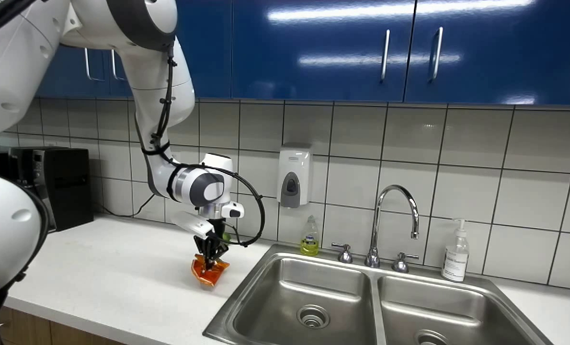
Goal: Put the packet in the sink
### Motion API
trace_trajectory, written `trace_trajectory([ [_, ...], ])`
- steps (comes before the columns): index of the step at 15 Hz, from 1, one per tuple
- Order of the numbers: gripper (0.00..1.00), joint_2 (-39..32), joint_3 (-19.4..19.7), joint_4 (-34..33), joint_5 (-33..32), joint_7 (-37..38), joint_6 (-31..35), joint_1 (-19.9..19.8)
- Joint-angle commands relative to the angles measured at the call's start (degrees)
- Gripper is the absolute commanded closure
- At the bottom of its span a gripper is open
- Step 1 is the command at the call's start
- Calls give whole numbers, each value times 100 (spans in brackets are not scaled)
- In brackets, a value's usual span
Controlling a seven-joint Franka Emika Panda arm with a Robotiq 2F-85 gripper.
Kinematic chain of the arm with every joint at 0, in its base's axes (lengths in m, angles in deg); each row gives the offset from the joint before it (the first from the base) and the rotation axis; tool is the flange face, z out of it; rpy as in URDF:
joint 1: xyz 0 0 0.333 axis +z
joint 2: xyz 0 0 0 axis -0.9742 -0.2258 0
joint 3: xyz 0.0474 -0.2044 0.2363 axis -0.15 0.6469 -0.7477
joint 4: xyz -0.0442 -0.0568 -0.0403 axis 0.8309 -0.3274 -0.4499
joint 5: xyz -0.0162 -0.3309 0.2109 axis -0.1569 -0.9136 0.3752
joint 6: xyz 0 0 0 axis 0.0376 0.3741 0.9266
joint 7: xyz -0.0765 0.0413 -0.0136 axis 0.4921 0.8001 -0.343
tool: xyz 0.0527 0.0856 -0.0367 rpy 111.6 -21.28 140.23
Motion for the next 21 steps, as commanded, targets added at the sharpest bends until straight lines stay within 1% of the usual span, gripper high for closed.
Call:
trace_trajectory([
  [1,100,358,-5,110,-171,262,-98,32],
  [12,100,773,80,240,-167,351,-91,-53],
  [16,100,943,200,332,-125,288,-90,-221],
  [21,100,1169,399,451,-32,163,-112,-610],
])
